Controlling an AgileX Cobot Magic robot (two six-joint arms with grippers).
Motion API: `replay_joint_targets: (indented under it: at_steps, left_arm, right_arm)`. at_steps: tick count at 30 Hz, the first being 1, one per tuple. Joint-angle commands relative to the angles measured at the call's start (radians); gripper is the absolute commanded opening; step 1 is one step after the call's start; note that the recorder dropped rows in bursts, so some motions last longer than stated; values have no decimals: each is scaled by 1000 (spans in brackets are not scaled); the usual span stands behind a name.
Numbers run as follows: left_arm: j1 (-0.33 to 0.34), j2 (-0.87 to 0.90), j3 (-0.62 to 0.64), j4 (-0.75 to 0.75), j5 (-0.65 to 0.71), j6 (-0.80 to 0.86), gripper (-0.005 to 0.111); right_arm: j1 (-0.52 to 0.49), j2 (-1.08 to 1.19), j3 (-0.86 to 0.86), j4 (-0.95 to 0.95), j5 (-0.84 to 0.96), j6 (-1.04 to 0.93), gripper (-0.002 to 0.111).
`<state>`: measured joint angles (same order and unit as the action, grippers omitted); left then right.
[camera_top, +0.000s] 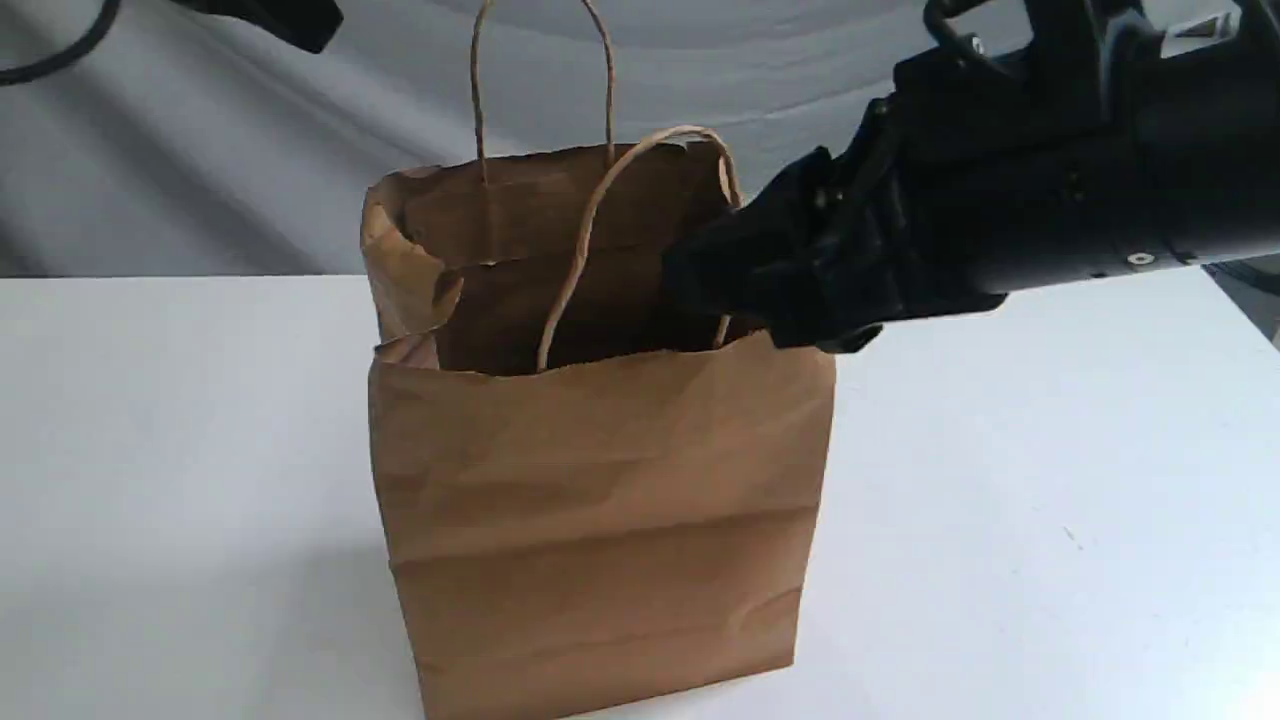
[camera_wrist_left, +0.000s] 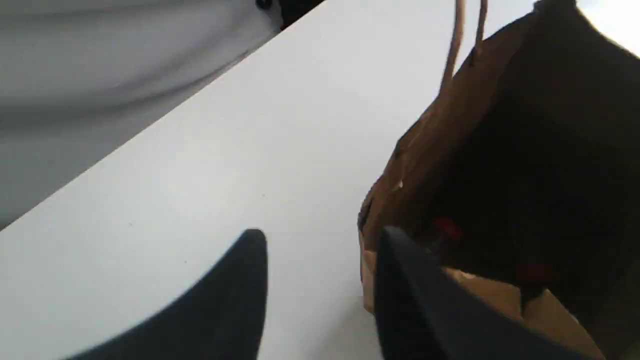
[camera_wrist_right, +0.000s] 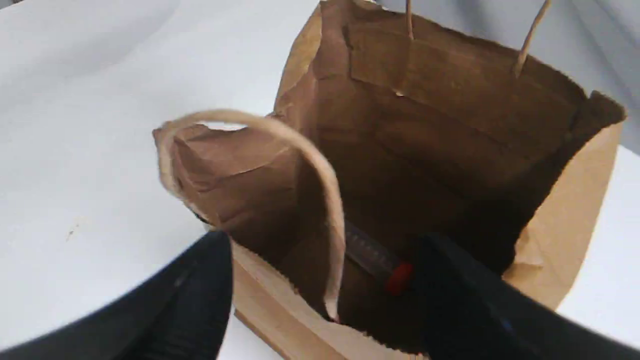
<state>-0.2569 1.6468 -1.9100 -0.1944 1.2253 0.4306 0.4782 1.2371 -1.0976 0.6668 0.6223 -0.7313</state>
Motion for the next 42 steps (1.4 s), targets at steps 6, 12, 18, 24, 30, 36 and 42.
replay_joint_targets:
  at_steps: [6, 12, 18, 24, 30, 36, 42]
  left_arm:
    - [2, -168, 132, 18, -4, -33, 4]
    - [2, -378, 372, -2, -72, -43, 0]
    - [2, -657, 691, -9, -218, -93, 0]
    - [2, -967, 970, -9, -348, -178, 0]
    - [2, -1289, 1191, -9, -461, -222, 0]
    - [2, -1524, 1329, 11, -558, -221, 0]
    - [2, -1647, 1457, 34, -617, -221, 0]
  right_arm:
    - [-2, -168, 7, -211, 58, 163, 36]
    - [-2, -259, 7, -261, 150, 189, 0]
    - [-2, -331, 7, -263, 157, 189, 0]
    - [-2, -426, 74, -260, 103, 210, 0]
    - [-2, -545, 268, -257, -96, 216, 0]
    - [-2, -628, 450, -222, -301, 216, 0]
    - [-2, -627, 497, -213, -330, 216, 0]
